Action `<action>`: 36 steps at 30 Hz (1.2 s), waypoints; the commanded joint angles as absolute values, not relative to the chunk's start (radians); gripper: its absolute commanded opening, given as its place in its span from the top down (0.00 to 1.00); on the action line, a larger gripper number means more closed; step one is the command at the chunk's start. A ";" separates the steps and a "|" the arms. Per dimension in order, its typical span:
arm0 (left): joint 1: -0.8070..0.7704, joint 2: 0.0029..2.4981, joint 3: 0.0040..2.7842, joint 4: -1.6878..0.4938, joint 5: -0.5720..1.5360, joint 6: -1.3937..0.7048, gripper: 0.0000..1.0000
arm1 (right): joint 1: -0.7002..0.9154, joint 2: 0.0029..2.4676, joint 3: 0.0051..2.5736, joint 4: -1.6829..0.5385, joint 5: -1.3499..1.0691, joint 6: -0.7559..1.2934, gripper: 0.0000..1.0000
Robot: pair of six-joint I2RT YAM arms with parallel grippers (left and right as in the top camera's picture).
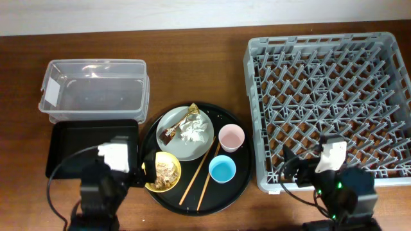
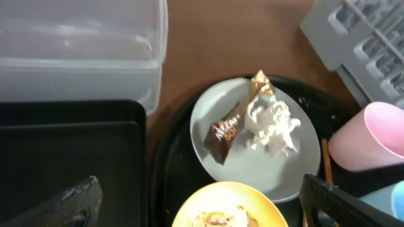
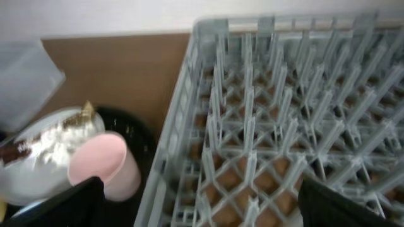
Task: Sort waste into correct bins and load items into the dishwasher rack
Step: 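Reach the left gripper to the brown wrapper on the white plate and grasp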
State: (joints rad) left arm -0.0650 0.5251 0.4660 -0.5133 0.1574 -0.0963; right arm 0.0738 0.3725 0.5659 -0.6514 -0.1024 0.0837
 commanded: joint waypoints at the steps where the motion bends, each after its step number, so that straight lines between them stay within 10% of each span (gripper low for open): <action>1: -0.060 0.725 0.649 -0.637 0.196 -0.085 0.01 | 0.078 0.518 0.721 -0.766 -0.108 0.094 0.01; 11: -0.060 1.150 1.045 -0.999 0.220 -0.085 0.01 | 0.078 0.863 1.029 -1.116 -0.123 0.094 0.01; 24: -0.206 1.424 1.044 -0.548 0.152 0.150 0.03 | 0.078 0.890 1.029 -1.137 -0.123 0.094 0.01; 36: -0.266 1.801 1.044 -0.458 0.149 0.178 0.51 | 0.078 0.890 1.029 -1.138 -0.123 0.094 0.02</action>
State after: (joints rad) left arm -0.2646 1.7485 1.0298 -0.4641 0.1596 0.1623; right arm 0.0738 0.8913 1.0065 -1.1381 -0.1173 0.0834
